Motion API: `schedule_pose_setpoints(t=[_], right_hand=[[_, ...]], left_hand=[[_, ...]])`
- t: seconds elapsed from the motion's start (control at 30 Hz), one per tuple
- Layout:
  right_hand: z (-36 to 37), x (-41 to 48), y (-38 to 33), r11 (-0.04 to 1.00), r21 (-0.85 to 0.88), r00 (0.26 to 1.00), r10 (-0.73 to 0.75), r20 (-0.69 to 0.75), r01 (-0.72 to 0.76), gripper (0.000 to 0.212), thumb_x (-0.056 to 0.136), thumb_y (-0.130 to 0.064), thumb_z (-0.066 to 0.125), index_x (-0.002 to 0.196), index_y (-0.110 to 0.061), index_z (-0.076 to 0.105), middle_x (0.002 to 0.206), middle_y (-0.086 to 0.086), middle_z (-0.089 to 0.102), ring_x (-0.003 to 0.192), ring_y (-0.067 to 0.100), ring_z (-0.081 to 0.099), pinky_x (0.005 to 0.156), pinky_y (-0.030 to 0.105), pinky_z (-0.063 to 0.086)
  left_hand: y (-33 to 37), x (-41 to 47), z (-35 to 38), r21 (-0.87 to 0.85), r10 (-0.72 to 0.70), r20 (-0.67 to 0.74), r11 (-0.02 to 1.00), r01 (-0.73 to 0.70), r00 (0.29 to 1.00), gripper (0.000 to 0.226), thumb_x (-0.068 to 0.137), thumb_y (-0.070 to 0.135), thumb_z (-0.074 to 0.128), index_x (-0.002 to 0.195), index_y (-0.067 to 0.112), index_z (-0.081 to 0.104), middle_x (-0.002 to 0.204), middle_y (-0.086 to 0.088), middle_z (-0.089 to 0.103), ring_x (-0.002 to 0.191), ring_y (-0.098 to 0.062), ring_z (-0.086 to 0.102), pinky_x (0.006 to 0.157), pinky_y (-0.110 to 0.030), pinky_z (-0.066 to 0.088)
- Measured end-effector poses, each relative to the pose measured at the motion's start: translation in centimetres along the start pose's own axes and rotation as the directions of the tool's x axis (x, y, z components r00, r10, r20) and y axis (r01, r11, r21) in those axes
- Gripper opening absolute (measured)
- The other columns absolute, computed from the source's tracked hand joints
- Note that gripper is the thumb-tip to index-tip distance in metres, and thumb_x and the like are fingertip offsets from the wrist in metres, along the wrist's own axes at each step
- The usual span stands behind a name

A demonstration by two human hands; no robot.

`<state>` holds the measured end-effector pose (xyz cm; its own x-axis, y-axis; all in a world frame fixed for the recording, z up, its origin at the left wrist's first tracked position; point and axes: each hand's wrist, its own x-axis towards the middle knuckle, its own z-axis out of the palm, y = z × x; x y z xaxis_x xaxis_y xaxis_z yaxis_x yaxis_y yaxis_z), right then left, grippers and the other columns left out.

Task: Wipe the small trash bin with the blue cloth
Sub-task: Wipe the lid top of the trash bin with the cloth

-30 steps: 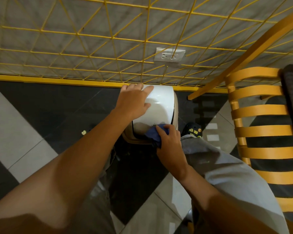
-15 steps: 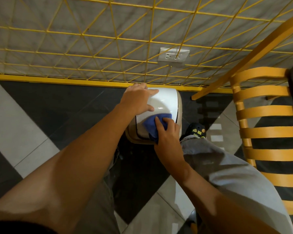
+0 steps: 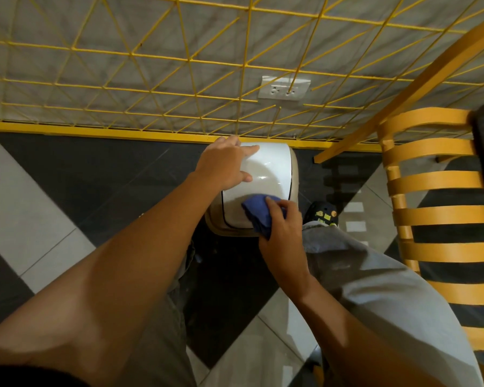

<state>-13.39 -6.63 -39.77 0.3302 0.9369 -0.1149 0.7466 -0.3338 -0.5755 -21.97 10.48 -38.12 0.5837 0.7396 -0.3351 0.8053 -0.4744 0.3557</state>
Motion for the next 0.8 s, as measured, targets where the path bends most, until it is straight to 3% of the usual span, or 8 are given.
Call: schedule_pose_setpoints(t=[0.1, 0.23, 0.37, 0.53, 0.63, 0.7, 0.8], right_hand=[[0.0, 0.1, 0.4, 1.000, -0.020, 0.999, 0.013, -0.051, -0.014, 0.057, 0.073, 0.006, 0.067, 0.127, 0.002, 0.051, 0.125, 0.023, 0.049, 0.113, 0.033, 0.049, 0.095, 0.032, 0.042], [1.6, -0.1, 1.1, 0.995, -0.057, 0.996, 0.078, 0.034, -0.076, 0.051, 0.078, 0.001, 0.064, 0.127, -0.001, 0.050, 0.130, 0.020, 0.047, 0.118, 0.032, 0.046, 0.101, 0.034, 0.037], [2.8, -0.5, 1.5, 0.986, -0.041, 0.977, 0.165, 0.131, -0.161, 0.045, 0.085, -0.008, 0.060, 0.128, -0.004, 0.048, 0.134, 0.013, 0.045, 0.123, 0.024, 0.042, 0.104, 0.024, 0.029], [2.1, -0.4, 0.8, 0.993, 0.047, 0.974, 0.093, 0.208, -0.105, 0.047, 0.081, -0.005, 0.062, 0.127, -0.003, 0.049, 0.131, 0.014, 0.044, 0.122, 0.026, 0.042, 0.103, 0.024, 0.030], [1.6, -0.3, -1.0, 0.989, 0.138, 0.988, 0.025, 0.150, -0.046, 0.056, 0.077, -0.003, 0.064, 0.130, -0.008, 0.047, 0.133, 0.015, 0.041, 0.122, 0.029, 0.040, 0.100, 0.031, 0.034], [1.9, 0.6, -2.2, 0.994, 0.096, 0.995, -0.053, 0.085, 0.045, 0.060, 0.074, -0.001, 0.066, 0.131, -0.004, 0.047, 0.131, 0.020, 0.043, 0.119, 0.033, 0.044, 0.098, 0.034, 0.038], [2.6, 1.4, -3.4, 0.982, -0.081, 0.978, -0.160, 0.131, 0.171, 0.060, 0.076, -0.004, 0.066, 0.132, 0.000, 0.046, 0.132, 0.023, 0.045, 0.120, 0.037, 0.044, 0.100, 0.037, 0.039]], left_hand=[[0.1, 0.0, 0.1, -0.018, -0.009, 0.009, 1.000, 0.009, 1.000, 0.069, 0.081, 0.036, 0.066, 0.141, 0.031, 0.031, 0.138, -0.009, 0.041, 0.128, -0.028, 0.035, 0.101, -0.041, 0.035], [0.1, 0.0, 0.2, -0.016, -0.010, 0.007, 1.000, 0.010, 1.000, 0.070, 0.081, 0.035, 0.066, 0.141, 0.031, 0.031, 0.138, -0.009, 0.041, 0.128, -0.029, 0.035, 0.100, -0.041, 0.037], [0.0, 0.0, 0.2, -0.003, -0.005, 0.020, 1.000, 0.005, 1.000, 0.070, 0.082, 0.036, 0.064, 0.142, 0.031, 0.029, 0.139, -0.010, 0.040, 0.130, -0.030, 0.033, 0.101, -0.042, 0.036], [0.0, 0.1, 0.4, 0.003, -0.013, 0.023, 1.000, 0.013, 1.000, 0.069, 0.082, 0.039, 0.063, 0.141, 0.033, 0.028, 0.142, -0.009, 0.037, 0.131, -0.029, 0.032, 0.103, -0.041, 0.035], [-0.2, 0.1, 0.2, -0.020, -0.020, 0.017, 1.000, 0.020, 1.000, 0.069, 0.080, 0.040, 0.066, 0.140, 0.034, 0.032, 0.138, -0.007, 0.040, 0.129, -0.028, 0.033, 0.103, -0.040, 0.034], [-0.2, 0.1, -0.1, -0.040, -0.012, 0.011, 0.999, 0.013, 1.000, 0.069, 0.078, 0.041, 0.068, 0.138, 0.034, 0.035, 0.132, -0.006, 0.044, 0.124, -0.027, 0.036, 0.100, -0.040, 0.035], [-0.3, 0.2, -0.4, -0.055, -0.014, 0.009, 0.998, 0.014, 1.000, 0.069, 0.075, 0.042, 0.070, 0.136, 0.036, 0.039, 0.127, -0.004, 0.046, 0.120, -0.025, 0.038, 0.097, -0.038, 0.036]])
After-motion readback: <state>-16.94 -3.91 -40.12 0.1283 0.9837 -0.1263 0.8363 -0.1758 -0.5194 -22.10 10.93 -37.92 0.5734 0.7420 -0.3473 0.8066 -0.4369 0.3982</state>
